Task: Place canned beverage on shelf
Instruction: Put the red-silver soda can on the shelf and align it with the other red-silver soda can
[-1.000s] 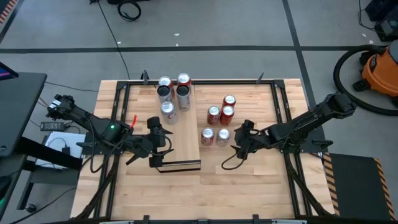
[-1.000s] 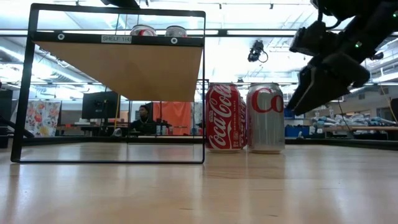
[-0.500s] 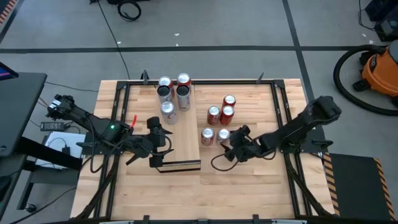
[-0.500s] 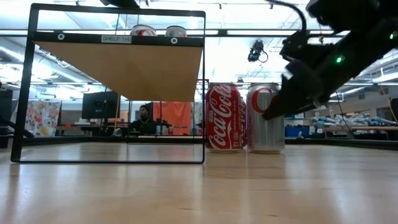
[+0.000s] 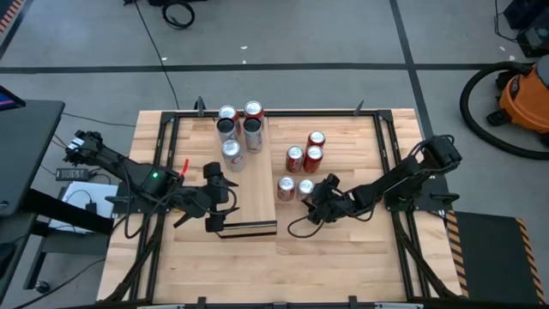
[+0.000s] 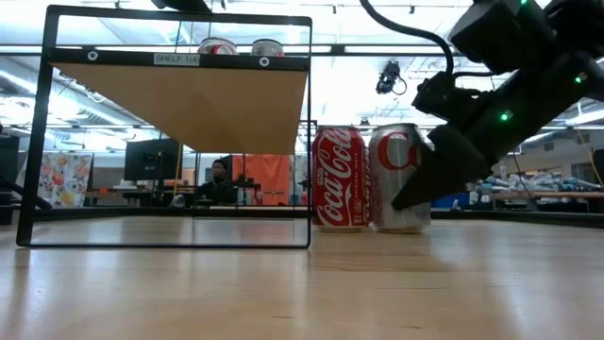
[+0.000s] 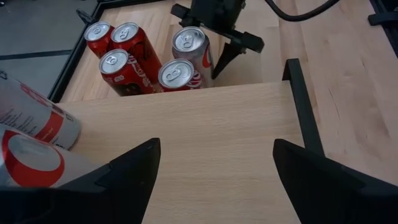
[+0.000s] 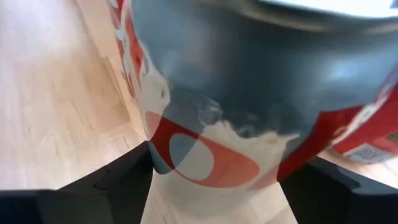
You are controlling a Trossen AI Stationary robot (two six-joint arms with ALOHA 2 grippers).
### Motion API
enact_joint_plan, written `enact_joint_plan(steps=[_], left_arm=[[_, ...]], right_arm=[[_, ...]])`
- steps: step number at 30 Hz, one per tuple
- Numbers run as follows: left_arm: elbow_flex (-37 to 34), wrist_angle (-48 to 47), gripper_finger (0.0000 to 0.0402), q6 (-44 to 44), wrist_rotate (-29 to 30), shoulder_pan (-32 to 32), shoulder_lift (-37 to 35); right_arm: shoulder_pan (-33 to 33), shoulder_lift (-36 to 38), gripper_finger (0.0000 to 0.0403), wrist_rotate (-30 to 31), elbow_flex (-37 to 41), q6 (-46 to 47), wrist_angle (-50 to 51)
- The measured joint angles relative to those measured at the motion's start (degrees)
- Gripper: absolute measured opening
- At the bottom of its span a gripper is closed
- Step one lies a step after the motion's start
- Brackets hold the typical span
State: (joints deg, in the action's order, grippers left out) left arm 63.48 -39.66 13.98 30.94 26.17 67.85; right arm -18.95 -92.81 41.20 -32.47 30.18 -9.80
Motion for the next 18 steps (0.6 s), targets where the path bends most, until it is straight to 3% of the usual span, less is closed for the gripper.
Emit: enact_joint_plan(steps=[5,11,18], left_arm=[[0.0,0.0,0.0322,0.0,-0.2,0.0,0.0],[0.0,-0.4,0.0322,0.2,-0.7,0.0,0.0],[0.0,-2.4,0.0322,1.4,-0.9,0.0,0.0]], right_arm=[[0.9,1.4,0.0301,-0.8,0.0,-7.0,1.4],[1.9,4.0,0.0311,-6.5,0.0,-14.2,1.4],[3.0,12.8,0.031,-6.5,0.0,-18.6,5.9]])
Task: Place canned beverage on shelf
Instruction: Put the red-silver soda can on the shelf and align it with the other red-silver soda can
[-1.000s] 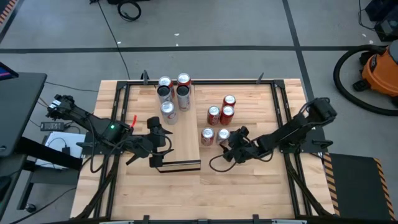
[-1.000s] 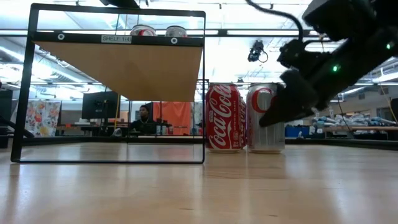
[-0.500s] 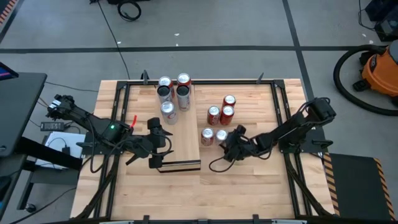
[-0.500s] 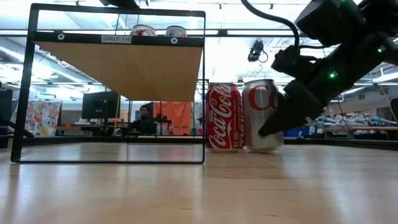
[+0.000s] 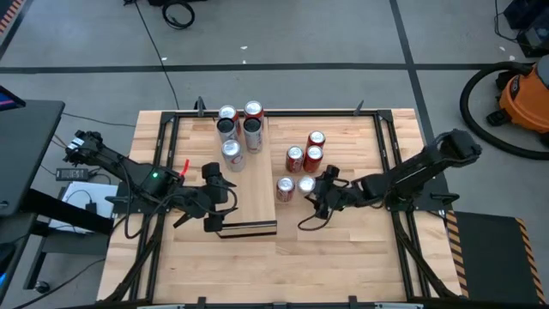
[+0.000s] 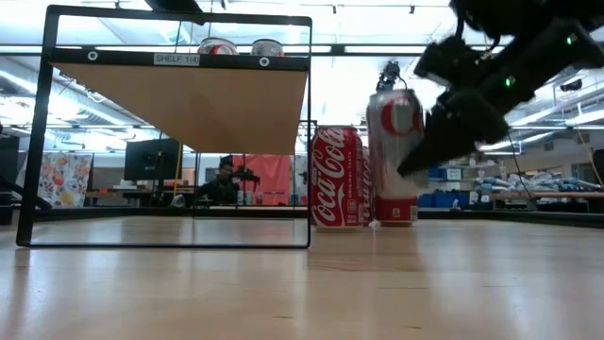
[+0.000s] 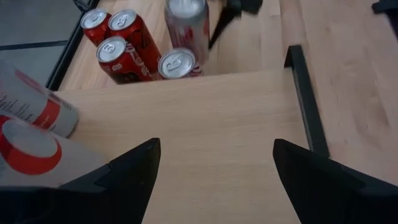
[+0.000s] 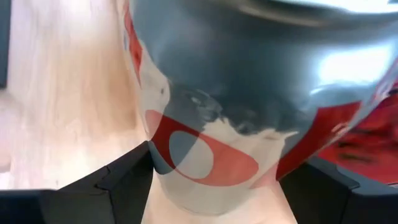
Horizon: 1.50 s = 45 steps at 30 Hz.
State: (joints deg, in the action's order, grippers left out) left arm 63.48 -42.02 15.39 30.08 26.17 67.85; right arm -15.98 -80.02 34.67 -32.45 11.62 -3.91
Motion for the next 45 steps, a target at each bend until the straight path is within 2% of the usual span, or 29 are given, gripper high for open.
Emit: enact_joint_plan(steps=[5,11,13,18,20,25,34,41,45], left_arm=[[1.0,-9.9,0.0322,3.6,-4.7,0.1,0.0],[1.9,-18.1,0.0322,9.3,-4.9,0.2,0.0],[1.9,-19.5,0.0322,9.3,-3.4,0.2,0.0],[1.9,-21.2,0.0322,11.1,11.5,0.2,0.0],[1.8,-21.5,0.0322,11.4,14.1,0.2,0.0],[1.3,-22.4,0.0322,12.5,15.1,0.2,-0.2],[-11.7,-14.0,0.0322,12.6,17.0,1.0,-7.9],[-16.7,-9.5,0.0322,12.3,16.9,0.6,-18.5],[-18.7,-6.8,0.0322,12.4,16.7,0.6,-22.2]], right_arm=[[2.7,7.8,0.031,-1.7,-0.6,-3.0,-0.1],[6.8,11.4,0.0311,-7.6,-5.9,-9.1,-0.4],[8.1,10.0,0.0311,-9.6,-8.6,-11.7,-0.8],[11.3,3.3,0.0311,-14.9,-17.2,-17.2,-1.1],[12.8,0.3,0.0311,-18.0,-20.6,-19.4,-0.6],[17.1,-6.9,0.0311,-25.7,-27.7,-22.8,0.2],[22.3,-16.3,0.0311,-34.4,-36.1,-23.0,1.5],[23.0,-19.9,0.0311,-35.8,-38.5,-22.3,1.7],[22.9,-20.2,0.0323,-35.7,-38.6,-22.4,1.4]])
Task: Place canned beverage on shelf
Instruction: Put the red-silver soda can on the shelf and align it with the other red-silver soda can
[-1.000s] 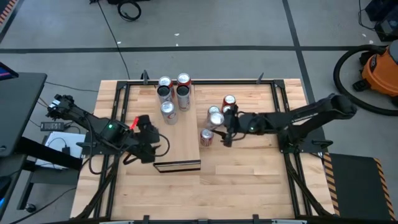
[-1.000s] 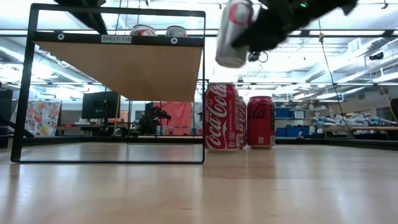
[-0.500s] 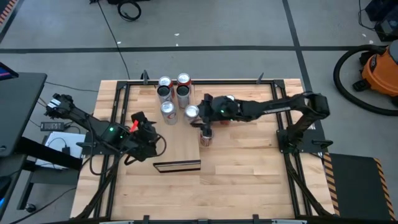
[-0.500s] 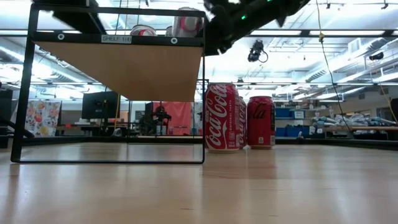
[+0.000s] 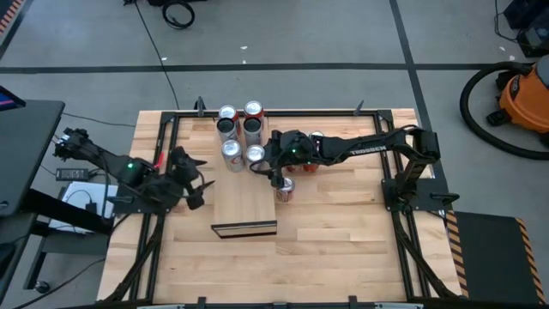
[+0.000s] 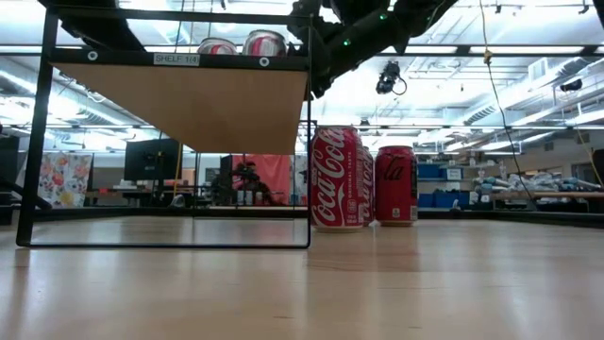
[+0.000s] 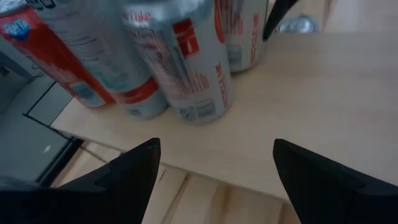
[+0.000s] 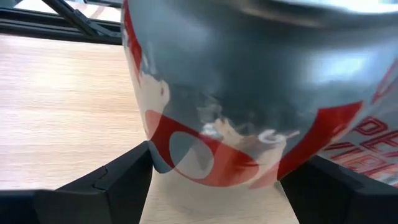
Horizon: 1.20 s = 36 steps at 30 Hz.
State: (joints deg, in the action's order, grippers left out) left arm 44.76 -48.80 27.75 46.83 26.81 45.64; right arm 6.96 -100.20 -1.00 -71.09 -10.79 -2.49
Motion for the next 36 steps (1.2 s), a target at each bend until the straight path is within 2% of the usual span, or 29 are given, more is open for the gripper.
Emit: enact_joint_plan(steps=[8,20,36], left_arm=[[-0.2,4.6,0.0322,-2.2,-0.6,0.0,-0.6],[-0.2,4.9,0.0322,-2.9,-1.5,0.0,-0.6],[-0.2,5.4,0.0322,-3.0,-1.6,0.0,-0.6]], right_arm=[[0.2,0.1,0.036,4.1,0.0,-1.2,0.1],[0.1,2.1,0.0357,4.7,0.0,-1.0,3.8],[-0.8,3.1,0.0367,6.3,0.0,-0.2,2.5]])
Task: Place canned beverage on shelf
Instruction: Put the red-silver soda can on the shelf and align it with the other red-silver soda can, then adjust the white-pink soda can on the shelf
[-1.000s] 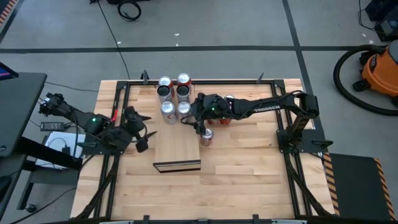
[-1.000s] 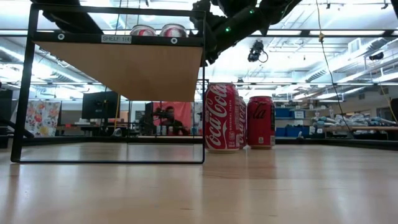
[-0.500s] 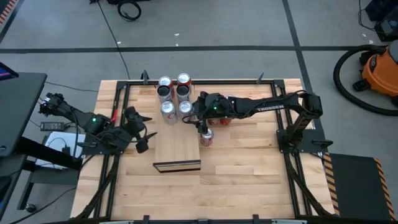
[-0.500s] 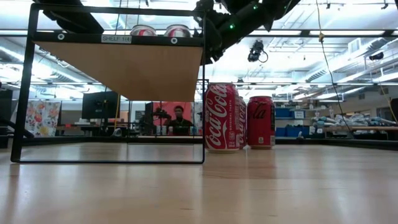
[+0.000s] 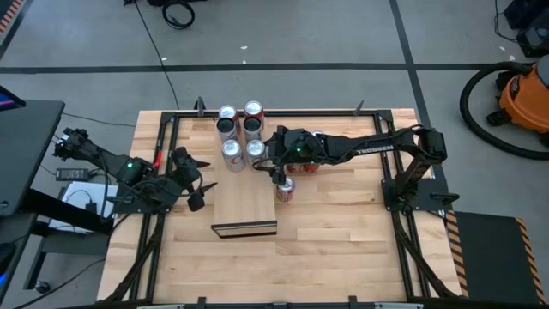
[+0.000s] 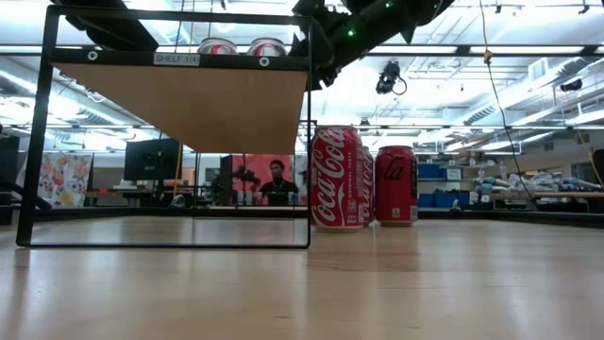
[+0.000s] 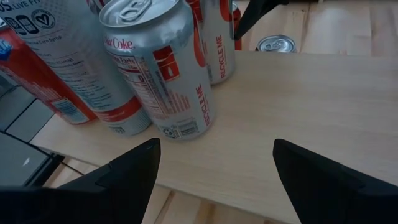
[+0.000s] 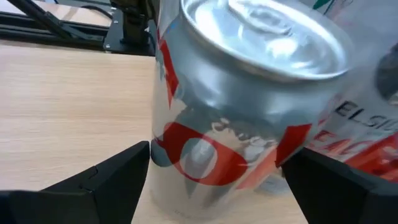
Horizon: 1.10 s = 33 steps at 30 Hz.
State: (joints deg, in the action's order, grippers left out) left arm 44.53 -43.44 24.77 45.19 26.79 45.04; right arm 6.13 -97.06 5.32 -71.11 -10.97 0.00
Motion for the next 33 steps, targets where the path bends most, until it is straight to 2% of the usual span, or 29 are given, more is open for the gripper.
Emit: enact_joint_plan(steps=[6,10,14,17,21,23,29,33], left_arm=[[0.0,0.0,0.0322,0.0,0.0,0.0,0.0],[0.0,0.0,0.0322,1.7,0.0,0.0,0.0],[0.0,-0.6,0.0322,1.1,0.5,0.0,0.0],[0.0,-5.3,0.0322,1.6,7.0,0.0,0.0],[0.0,-10.6,0.0322,8.3,20.0,0.0,0.0],[0.0,-10.9,0.0322,10.1,23.8,-0.8,0.0],[0.0,-10.3,0.0322,10.4,24.4,-8.4,0.0],[0.0,-7.0,0.0322,6.0,22.9,-13.4,0.0]], right_arm=[[-2.1,3.6,0.0375,5.5,0.0,-0.8,3.4],[-4.2,6.6,0.0374,10.0,0.0,0.1,9.5],[-7.0,7.5,0.0374,11.1,0.0,2.3,12.1],[-9.4,7.4,0.0374,14.2,0.1,2.9,14.4],[-12.3,7.3,0.0374,20.2,0.1,3.9,16.1],[-13.8,7.3,0.0374,22.7,0.1,3.9,16.3],[-16.2,7.3,0.0373,32.0,0.1,3.3,19.8],[-15.4,7.3,0.0373,32.9,0.1,3.3,20.4]])
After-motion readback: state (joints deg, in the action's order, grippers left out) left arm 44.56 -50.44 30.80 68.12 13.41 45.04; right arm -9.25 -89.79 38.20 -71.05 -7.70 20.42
